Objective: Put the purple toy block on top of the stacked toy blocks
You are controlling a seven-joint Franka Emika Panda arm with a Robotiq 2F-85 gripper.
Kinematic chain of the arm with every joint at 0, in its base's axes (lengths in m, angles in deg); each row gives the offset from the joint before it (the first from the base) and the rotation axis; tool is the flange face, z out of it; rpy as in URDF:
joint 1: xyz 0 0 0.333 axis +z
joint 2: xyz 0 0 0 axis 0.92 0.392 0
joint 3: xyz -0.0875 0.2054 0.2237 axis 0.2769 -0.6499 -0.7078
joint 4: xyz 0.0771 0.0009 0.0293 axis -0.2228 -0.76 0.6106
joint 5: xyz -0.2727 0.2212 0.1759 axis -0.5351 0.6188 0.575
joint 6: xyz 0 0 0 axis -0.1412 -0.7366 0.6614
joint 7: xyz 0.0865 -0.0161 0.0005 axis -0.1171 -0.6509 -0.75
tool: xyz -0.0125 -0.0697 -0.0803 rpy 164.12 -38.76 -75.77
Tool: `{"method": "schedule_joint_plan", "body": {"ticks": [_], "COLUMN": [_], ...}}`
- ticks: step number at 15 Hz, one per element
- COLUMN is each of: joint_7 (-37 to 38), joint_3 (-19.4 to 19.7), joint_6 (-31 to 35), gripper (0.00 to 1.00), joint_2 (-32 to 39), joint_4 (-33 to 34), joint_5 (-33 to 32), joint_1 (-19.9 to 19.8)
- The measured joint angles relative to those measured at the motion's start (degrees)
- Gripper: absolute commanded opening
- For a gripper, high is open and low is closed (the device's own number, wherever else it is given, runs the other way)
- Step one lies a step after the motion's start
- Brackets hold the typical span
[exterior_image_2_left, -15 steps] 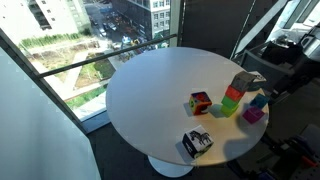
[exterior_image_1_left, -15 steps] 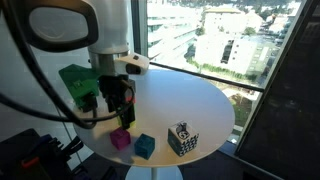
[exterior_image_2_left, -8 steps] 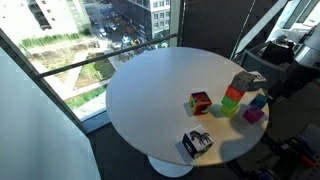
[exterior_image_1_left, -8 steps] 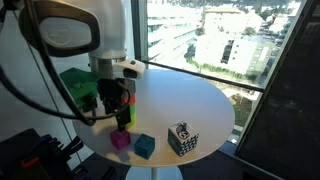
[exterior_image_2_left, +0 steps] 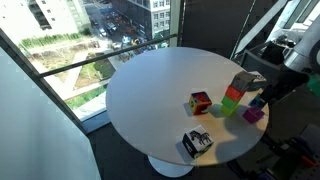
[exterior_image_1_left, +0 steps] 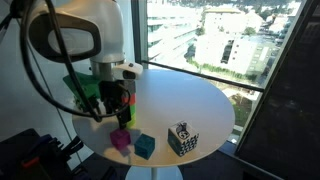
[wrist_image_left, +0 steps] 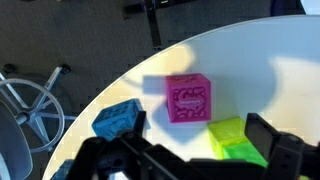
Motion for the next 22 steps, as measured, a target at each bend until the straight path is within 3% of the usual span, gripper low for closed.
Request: {"method": "schedule_joint_plan", "body": {"ticks": [22], "joint_7": [0.01], "joint_3": [-2.06], "joint_6": [17.61], "gripper": [1.0], "joint_2": [14.79], "joint_4": [0.02], "joint_5": [1.14], "joint_1": [1.75]}}
